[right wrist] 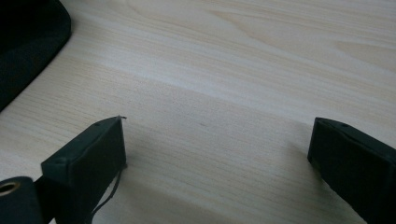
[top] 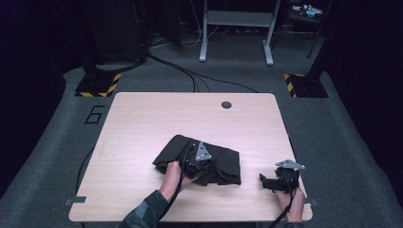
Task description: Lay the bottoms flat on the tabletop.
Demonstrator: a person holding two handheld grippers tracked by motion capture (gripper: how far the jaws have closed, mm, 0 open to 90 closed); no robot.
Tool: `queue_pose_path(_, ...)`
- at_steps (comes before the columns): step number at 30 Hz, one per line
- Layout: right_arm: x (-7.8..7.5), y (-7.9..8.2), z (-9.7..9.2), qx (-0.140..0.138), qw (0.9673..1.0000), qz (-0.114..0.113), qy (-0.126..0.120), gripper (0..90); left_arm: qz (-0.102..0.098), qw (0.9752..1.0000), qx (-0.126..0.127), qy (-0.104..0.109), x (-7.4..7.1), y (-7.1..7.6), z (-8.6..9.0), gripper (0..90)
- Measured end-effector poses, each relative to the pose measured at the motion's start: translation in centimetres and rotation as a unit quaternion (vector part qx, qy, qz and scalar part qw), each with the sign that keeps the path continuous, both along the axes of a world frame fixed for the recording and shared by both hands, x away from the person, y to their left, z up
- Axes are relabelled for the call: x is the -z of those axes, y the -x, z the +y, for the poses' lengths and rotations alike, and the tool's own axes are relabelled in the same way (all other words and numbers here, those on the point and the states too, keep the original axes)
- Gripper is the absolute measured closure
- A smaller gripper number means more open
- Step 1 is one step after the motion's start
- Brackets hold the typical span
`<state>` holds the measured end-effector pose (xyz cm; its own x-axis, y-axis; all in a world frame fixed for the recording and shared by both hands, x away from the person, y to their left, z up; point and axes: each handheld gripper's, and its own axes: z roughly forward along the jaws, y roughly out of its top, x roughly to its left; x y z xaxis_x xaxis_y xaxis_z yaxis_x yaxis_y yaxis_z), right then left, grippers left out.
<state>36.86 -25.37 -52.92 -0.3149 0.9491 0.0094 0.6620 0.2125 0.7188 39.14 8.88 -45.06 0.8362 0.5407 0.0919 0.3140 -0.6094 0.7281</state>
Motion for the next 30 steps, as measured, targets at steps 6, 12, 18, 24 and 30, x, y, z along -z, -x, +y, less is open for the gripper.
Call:
queue_pose_path(6, 0.0, 0.0, 0.0, -0.001, 1.0000, -0.001, 0.002, 3.7, -0.014, 0.9996, -0.020, 0.012, -1.0, -0.4, 1.3, 75.7)
queue_pose_path(12, 0.0, 0.0, 0.0, -0.002, 1.0000, -0.001, 0.002, 3.7, -0.023, 0.9982, -0.044, 0.034, -2.0, -0.8, 3.0, 75.8)
queue_pose_path(18, 0.0, 0.0, 0.0, -0.001, 1.0000, 0.000, 0.002, 3.7, -0.046, 0.9958, -0.063, 0.049, -3.4, -0.9, 4.3, 76.0)
queue_pose_path(24, 0.0, 0.0, 0.0, -0.001, 1.0000, 0.000, 0.001, 3.7, -0.064, 0.9931, -0.080, 0.056, -4.5, -0.8, 6.0, 76.2)
queue_pose_path(30, 0.0, 0.0, 0.0, -0.002, 1.0000, 0.000, 0.002, 3.7, -0.082, 0.9885, -0.104, 0.072, -5.4, -0.7, 7.8, 76.8)
